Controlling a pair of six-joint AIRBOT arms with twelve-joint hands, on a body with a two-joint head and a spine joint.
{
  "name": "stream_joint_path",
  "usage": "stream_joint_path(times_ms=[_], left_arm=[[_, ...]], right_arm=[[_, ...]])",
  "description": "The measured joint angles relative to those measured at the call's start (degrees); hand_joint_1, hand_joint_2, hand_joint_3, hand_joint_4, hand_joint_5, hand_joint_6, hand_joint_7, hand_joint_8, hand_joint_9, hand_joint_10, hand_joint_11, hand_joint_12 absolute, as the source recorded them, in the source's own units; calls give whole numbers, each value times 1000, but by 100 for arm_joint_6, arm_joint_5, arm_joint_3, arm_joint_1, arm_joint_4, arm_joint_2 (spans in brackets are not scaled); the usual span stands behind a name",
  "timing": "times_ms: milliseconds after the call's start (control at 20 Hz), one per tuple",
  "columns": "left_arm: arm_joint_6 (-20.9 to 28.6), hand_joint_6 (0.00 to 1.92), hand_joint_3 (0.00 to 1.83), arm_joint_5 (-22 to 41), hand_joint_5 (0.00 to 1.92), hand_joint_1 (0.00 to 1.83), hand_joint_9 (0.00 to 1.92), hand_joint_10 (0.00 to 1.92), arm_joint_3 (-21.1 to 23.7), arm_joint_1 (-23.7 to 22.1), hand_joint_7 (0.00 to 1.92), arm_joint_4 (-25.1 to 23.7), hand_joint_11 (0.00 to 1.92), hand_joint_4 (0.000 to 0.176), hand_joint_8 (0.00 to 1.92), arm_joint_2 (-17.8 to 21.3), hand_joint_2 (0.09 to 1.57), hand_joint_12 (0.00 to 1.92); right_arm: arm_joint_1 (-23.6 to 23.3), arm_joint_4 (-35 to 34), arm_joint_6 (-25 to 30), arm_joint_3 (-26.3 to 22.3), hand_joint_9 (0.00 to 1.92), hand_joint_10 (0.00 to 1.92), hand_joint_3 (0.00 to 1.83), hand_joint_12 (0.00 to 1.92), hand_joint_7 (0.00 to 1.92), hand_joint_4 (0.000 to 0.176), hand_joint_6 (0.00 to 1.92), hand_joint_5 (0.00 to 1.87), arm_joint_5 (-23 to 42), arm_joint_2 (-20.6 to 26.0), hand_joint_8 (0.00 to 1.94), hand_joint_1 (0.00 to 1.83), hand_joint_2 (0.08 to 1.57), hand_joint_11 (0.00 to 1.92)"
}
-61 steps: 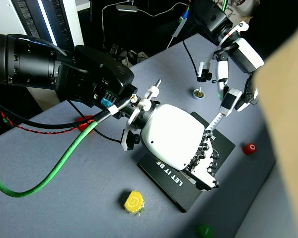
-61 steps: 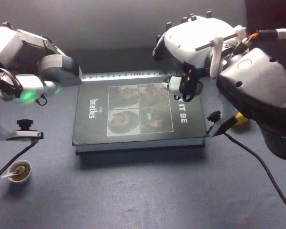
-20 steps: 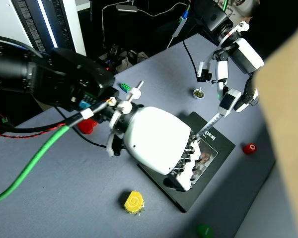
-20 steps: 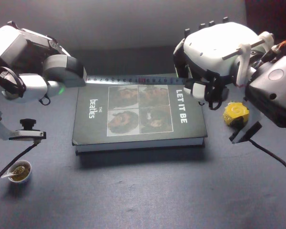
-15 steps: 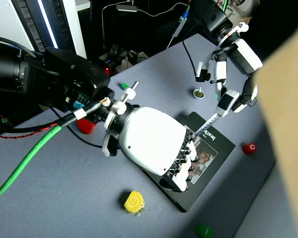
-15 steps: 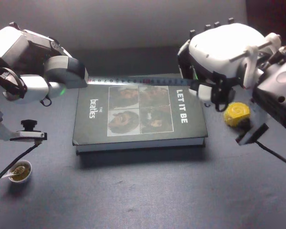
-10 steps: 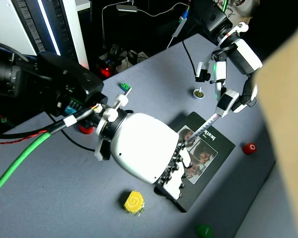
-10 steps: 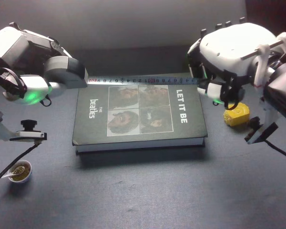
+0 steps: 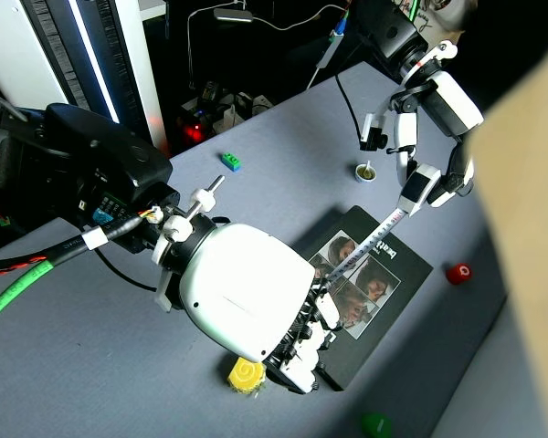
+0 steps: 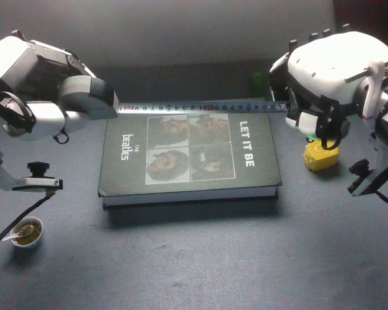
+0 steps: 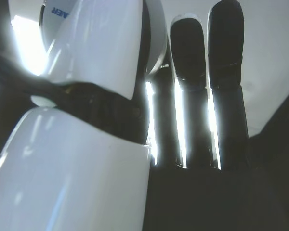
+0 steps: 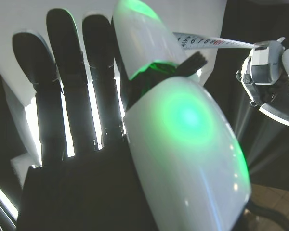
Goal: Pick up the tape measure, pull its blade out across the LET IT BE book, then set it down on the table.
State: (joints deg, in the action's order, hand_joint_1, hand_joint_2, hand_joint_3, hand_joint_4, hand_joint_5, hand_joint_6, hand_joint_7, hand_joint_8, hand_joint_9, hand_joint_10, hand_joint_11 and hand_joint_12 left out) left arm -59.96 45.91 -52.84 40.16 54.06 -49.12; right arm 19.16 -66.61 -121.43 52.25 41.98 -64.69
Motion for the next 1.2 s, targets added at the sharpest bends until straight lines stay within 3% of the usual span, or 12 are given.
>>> stream_joint_path(times_ms=[1200], left_arm=[[2,780,0,7,956,1383,943,1232,0,0,1059,42,940,0,885,0,1096,985]], right_arm=[[-4,35,188,-9,764,984,0,1469,900,0,1238,762,55,337,1233,1180,1200,682]])
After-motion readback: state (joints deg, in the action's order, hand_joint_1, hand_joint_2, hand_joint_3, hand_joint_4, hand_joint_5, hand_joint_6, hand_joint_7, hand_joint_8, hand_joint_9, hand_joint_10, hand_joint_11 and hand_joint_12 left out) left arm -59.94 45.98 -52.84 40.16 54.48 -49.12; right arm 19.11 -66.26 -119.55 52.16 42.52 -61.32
